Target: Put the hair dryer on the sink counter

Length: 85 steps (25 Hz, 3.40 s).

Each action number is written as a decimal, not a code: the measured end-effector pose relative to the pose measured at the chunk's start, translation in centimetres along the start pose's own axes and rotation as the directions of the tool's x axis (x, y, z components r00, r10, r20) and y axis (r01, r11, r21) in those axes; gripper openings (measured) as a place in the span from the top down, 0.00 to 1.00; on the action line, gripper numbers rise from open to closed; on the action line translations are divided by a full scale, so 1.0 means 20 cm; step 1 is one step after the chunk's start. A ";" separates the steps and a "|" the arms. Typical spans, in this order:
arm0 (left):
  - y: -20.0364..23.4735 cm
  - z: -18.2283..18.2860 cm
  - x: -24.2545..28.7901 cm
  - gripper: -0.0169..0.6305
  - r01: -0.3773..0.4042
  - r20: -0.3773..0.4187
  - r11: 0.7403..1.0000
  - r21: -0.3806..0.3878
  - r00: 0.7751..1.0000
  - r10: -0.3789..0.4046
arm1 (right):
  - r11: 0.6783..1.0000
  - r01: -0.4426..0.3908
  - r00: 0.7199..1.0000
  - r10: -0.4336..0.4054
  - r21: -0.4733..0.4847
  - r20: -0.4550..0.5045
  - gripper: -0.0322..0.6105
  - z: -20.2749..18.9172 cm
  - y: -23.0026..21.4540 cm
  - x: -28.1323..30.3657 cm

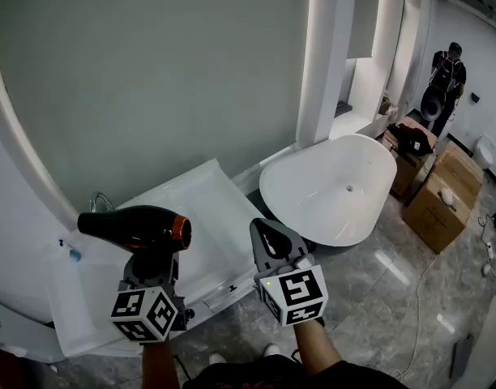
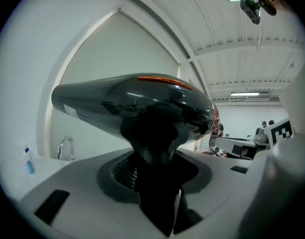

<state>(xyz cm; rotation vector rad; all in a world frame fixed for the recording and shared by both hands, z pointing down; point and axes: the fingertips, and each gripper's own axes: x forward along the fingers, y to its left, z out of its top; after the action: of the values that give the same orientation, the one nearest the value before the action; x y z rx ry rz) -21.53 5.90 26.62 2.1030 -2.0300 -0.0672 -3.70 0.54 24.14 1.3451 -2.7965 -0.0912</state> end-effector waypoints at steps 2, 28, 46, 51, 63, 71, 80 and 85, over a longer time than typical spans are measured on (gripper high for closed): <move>0.00 0.00 0.00 0.71 0.001 -0.001 1.000 -0.003 1.000 -0.001 | 1.000 0.001 1.000 -0.001 0.002 -0.001 0.92 -0.01 -0.01 0.00; -0.29 0.04 0.03 0.71 0.006 -0.005 0.999 0.041 1.000 -0.006 | 0.998 0.004 0.999 -0.007 0.063 0.039 0.92 -0.03 -0.27 -0.16; -0.34 0.16 0.12 0.71 0.002 0.023 0.997 0.083 1.000 -0.004 | 0.996 -0.022 0.999 0.019 0.085 0.036 0.92 -0.04 -0.38 -0.04; -0.19 0.18 0.22 0.71 0.038 0.017 0.998 0.056 0.999 -0.039 | 0.997 0.028 0.999 -0.030 0.073 0.022 0.92 -0.05 -0.34 0.10; 0.01 0.17 0.40 0.71 0.147 0.004 0.989 0.025 0.989 -0.147 | 0.990 0.126 0.992 -0.127 0.064 0.010 0.92 -0.06 -0.24 0.33; -0.01 0.16 0.49 0.71 0.131 -0.009 0.991 0.036 0.991 -0.131 | 0.993 0.090 0.996 -0.090 0.074 0.008 0.92 -0.07 -0.31 0.42; -0.03 0.13 0.63 0.71 0.133 -0.040 0.991 0.031 0.990 -0.132 | 0.990 0.098 0.995 -0.096 0.101 -0.018 0.92 -0.15 -0.41 0.46; -0.06 0.10 0.72 0.71 0.147 -0.059 0.989 0.032 0.988 -0.145 | 0.989 0.103 0.995 -0.100 0.110 -0.027 0.92 -0.17 -0.46 0.48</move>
<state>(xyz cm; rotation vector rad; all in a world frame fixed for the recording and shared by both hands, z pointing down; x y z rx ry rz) -20.07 -8.52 26.16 2.2463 -1.8572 0.0053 -2.21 -12.81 27.05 1.5030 -2.7518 0.0777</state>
